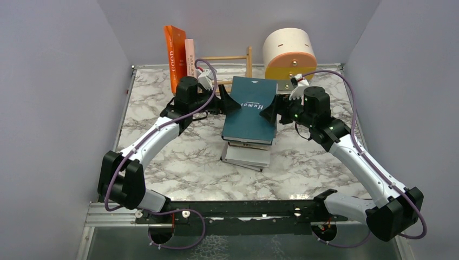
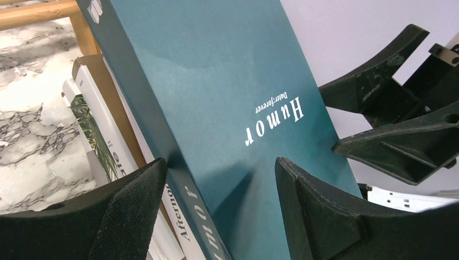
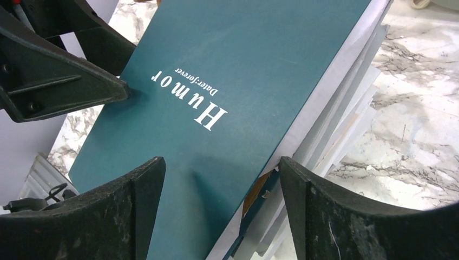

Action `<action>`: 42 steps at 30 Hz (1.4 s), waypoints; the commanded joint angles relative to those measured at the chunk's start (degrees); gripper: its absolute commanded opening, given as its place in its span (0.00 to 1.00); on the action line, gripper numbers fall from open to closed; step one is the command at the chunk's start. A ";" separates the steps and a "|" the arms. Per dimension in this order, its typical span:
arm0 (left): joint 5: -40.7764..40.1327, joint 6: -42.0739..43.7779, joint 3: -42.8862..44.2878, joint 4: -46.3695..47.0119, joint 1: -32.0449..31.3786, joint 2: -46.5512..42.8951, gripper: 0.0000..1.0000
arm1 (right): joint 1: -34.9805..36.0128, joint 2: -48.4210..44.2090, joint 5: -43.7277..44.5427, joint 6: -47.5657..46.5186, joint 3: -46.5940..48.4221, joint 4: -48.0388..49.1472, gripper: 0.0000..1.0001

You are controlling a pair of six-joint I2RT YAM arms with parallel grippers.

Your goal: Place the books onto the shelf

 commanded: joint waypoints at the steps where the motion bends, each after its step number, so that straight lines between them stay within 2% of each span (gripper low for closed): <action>1: 8.27 -4.22 -2.84 9.15 1.92 0.12 0.66 | 0.22 0.93 -2.34 -0.47 -0.51 4.12 0.75; 4: 11.38 -6.58 -4.12 12.72 2.62 0.79 0.67 | 0.22 1.50 -3.11 -0.73 -0.90 5.72 0.74; 13: 14.71 -8.33 -5.94 15.62 3.50 2.41 0.67 | 0.22 2.76 -4.24 -0.87 -1.13 8.14 0.73; 31: 14.07 -8.75 -8.92 16.18 5.89 3.08 0.67 | 0.22 2.59 -4.76 -1.48 -0.75 7.50 0.73; 42: 17.76 -10.48 -7.72 19.00 5.73 3.93 0.67 | 0.22 3.84 -7.59 -1.03 -1.08 9.85 0.71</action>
